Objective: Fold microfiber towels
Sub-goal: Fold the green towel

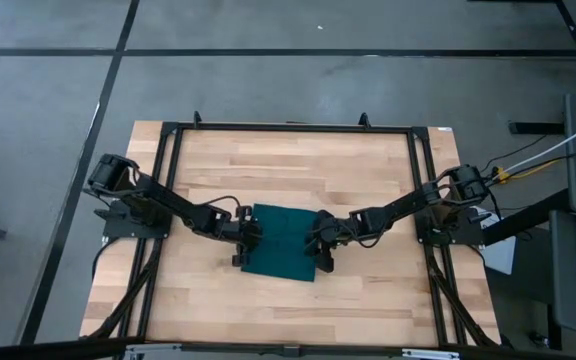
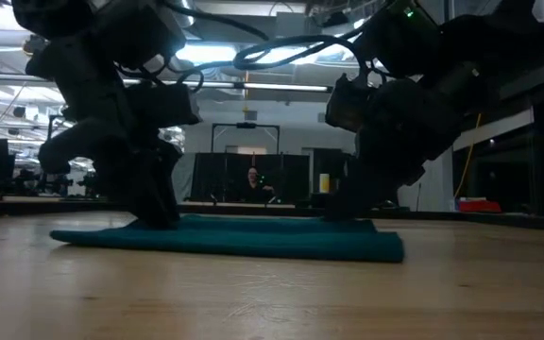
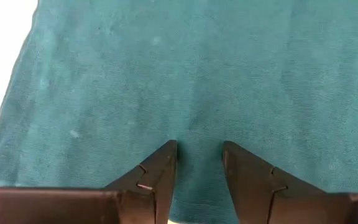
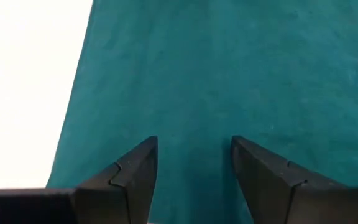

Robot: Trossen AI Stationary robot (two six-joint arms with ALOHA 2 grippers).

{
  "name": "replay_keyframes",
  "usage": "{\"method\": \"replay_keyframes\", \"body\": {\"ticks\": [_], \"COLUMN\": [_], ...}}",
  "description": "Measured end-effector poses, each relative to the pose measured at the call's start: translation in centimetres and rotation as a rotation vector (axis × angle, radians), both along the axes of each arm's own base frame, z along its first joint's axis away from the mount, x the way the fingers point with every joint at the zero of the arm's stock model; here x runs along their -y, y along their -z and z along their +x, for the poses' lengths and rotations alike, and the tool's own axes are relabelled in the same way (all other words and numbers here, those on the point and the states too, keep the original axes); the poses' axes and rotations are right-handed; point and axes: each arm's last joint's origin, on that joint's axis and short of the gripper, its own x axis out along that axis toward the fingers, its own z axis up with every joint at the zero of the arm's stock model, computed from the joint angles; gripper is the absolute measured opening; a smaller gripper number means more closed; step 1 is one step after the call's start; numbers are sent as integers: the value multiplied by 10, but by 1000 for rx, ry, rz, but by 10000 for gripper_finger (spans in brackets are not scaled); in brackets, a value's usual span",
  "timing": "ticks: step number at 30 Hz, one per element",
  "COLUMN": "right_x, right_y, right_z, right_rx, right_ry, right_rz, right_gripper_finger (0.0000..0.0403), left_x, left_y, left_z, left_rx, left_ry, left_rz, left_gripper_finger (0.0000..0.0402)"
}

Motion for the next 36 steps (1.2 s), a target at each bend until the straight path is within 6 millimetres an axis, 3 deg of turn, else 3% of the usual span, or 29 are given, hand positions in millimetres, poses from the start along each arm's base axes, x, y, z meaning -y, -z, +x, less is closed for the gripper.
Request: {"method": "replay_keyframes", "body": {"ticks": [12, 23, 36], "right_x": [3, 1, -4], "right_y": [10, 11, 27], "right_z": [-11, -12, -6], "right_rx": [-8, -12, 12], "right_ry": [23, 8, 37], "right_rz": [21, 17, 14], "right_gripper_finger": [197, 148, 197], "left_x": [-4, -4, -3], "left_y": [2, 1, 1], "left_z": [2, 3, 5], "left_rx": [-4, 20, 39], "left_ry": [-14, -55, -52], "left_rz": [-26, -58, -82], "left_gripper_finger": [129, 129, 129]}}
